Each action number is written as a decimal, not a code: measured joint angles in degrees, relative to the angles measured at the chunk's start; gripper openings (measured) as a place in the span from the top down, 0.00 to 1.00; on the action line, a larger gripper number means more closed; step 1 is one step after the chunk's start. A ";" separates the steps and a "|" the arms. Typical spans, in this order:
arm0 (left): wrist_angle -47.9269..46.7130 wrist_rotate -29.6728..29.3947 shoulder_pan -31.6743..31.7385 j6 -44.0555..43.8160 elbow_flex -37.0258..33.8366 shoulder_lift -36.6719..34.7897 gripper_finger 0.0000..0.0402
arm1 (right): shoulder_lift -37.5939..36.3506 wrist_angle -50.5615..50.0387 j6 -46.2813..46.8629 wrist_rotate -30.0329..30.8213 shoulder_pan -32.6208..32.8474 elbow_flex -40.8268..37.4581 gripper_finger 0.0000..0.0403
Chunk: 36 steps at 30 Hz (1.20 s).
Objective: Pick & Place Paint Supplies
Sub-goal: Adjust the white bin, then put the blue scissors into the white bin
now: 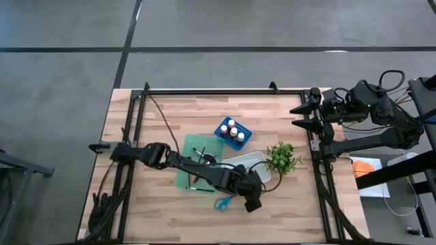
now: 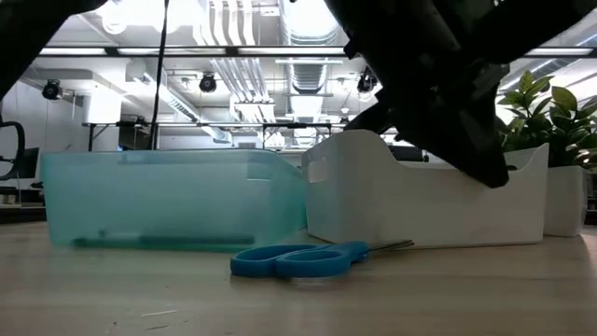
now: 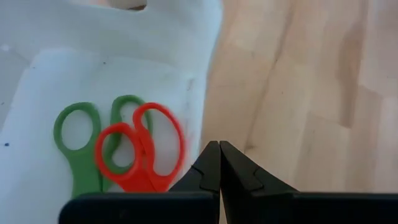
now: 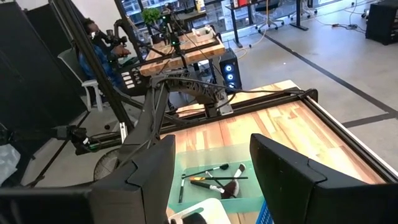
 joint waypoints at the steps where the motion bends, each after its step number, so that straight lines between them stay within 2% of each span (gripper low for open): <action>1: -0.17 -0.04 0.04 -0.02 -0.02 0.00 1.00 | 0.00 0.00 0.03 0.00 -0.01 0.00 0.49; 17: -0.39 -3.23 0.90 -2.43 0.00 0.00 1.00 | 0.09 0.04 0.88 -0.02 0.00 0.00 0.49; 27: 0.46 -2.78 1.12 -1.64 1.48 -0.57 1.00 | 0.03 0.04 0.90 -0.07 0.00 0.00 0.49; 33: 1.09 -1.05 -1.50 6.65 3.78 -7.17 1.00 | 0.01 -0.31 0.66 -0.43 0.02 0.00 0.49; 36: -2.58 -3.81 -3.50 7.49 3.80 -11.74 1.00 | -0.02 -1.07 0.64 -0.61 0.02 0.00 0.49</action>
